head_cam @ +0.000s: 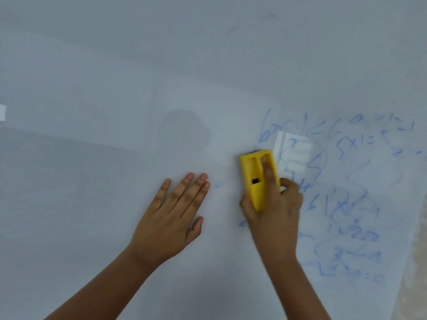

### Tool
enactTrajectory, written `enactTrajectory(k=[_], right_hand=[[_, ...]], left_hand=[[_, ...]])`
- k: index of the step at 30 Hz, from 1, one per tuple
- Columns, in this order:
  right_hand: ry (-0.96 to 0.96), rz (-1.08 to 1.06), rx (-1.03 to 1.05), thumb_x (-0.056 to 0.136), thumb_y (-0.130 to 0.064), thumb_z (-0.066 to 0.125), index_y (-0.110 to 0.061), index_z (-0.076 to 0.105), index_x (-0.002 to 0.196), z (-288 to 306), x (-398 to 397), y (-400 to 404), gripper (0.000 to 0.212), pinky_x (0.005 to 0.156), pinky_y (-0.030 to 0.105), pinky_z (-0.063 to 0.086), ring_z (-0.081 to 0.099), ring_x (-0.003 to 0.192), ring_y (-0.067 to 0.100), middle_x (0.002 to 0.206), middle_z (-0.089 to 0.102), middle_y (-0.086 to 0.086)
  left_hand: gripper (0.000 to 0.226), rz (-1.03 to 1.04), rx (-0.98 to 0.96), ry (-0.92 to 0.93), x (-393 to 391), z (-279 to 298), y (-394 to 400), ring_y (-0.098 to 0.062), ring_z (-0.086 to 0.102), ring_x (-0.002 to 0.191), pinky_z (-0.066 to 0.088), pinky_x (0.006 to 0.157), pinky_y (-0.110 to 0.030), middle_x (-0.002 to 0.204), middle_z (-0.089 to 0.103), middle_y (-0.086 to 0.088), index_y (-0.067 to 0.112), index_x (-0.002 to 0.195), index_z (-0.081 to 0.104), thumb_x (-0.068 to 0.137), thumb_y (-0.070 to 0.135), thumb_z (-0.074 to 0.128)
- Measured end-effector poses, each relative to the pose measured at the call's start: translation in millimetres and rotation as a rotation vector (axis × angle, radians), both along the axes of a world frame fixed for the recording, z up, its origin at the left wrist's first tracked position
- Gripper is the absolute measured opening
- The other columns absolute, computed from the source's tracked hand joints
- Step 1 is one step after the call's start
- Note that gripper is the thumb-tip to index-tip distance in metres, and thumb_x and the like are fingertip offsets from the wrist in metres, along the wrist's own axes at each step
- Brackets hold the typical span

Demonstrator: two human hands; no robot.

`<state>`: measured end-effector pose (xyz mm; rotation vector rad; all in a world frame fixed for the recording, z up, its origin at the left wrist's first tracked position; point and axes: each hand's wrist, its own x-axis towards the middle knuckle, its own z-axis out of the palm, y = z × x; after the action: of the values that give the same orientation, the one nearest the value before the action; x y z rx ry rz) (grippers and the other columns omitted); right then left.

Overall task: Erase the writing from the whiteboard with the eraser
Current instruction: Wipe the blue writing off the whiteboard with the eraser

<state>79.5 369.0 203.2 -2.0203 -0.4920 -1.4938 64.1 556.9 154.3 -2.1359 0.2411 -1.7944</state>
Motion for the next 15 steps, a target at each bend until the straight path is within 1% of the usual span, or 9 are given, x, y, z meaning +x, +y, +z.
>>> enactTrajectory(k=[2,4,6,8,9,11,13,15], right_hand=[[0.015,-0.005,-0.170,0.071,-0.042,0.062,-0.036,0.035,0.136,-23,-11,7,0.070,0.064,0.041,0.047,0.050,0.078,0.032,0.101,0.051,0.014],[0.040,-0.004,-0.246,0.067,-0.039,0.072,-0.037,0.040,0.133,-35,-14,-2,0.074,0.060,0.040,0.048,0.052,0.075,0.031,0.098,0.054,0.013],[0.032,-0.015,-0.161,0.063,-0.033,0.079,-0.035,0.044,0.131,-27,-7,-11,0.077,0.060,0.042,0.047,0.051,0.076,0.033,0.099,0.054,0.015],[0.009,-0.007,-0.049,0.064,-0.033,0.077,-0.034,0.044,0.132,-12,-4,-6,0.075,0.062,0.042,0.047,0.049,0.079,0.033,0.101,0.053,0.016],[0.008,-0.003,-0.054,0.066,-0.035,0.075,-0.035,0.042,0.133,-10,-5,2,0.075,0.062,0.041,0.046,0.049,0.079,0.031,0.101,0.052,0.015],[0.009,-0.026,-0.170,0.066,-0.041,0.070,-0.038,0.037,0.135,-19,-11,14,0.076,0.060,0.038,0.045,0.050,0.077,0.028,0.100,0.052,0.011],[0.023,-0.029,-0.264,0.064,-0.042,0.071,-0.040,0.038,0.134,-34,-14,11,0.076,0.057,0.037,0.046,0.052,0.076,0.028,0.099,0.054,0.009],[0.042,-0.002,-0.213,0.061,-0.038,0.076,-0.040,0.040,0.132,-38,-10,0,0.079,0.057,0.038,0.046,0.052,0.074,0.029,0.098,0.055,0.011]], left_hand=[[0.060,-0.010,-0.003,-0.017,0,1,0,-0.021,0.025,0.140,0.019,0.114,-0.044,0.150,0.031,-0.008,0.008,0.145,0.026,0.092,0.033,0.038],[0.062,-0.043,-0.011,-0.041,0,1,0,-0.022,0.027,0.139,0.019,0.114,-0.043,0.148,0.032,-0.012,0.005,0.145,0.023,0.091,0.031,0.040],[0.064,-0.066,-0.028,-0.063,0,0,0,-0.023,0.029,0.138,0.020,0.114,-0.043,0.147,0.033,-0.015,0.002,0.145,0.022,0.090,0.029,0.042],[0.063,-0.071,-0.036,-0.071,1,0,-1,-0.024,0.030,0.137,0.020,0.114,-0.042,0.145,0.035,-0.015,0.001,0.144,0.022,0.090,0.028,0.042],[0.063,-0.070,-0.037,-0.069,1,0,-1,-0.024,0.031,0.136,0.020,0.114,-0.042,0.145,0.035,-0.015,0.001,0.144,0.024,0.090,0.028,0.042],[0.062,-0.065,-0.037,-0.066,-1,0,0,-0.025,0.032,0.136,0.020,0.114,-0.042,0.145,0.036,-0.015,0.001,0.143,0.026,0.090,0.028,0.043],[0.061,-0.068,-0.043,-0.063,-1,1,-1,-0.025,0.032,0.136,0.021,0.114,-0.042,0.145,0.037,-0.015,0.001,0.143,0.028,0.090,0.027,0.043],[0.061,-0.073,-0.050,-0.055,-2,1,-2,-0.025,0.032,0.136,0.020,0.114,-0.041,0.144,0.037,-0.015,0.001,0.142,0.027,0.090,0.027,0.042]])
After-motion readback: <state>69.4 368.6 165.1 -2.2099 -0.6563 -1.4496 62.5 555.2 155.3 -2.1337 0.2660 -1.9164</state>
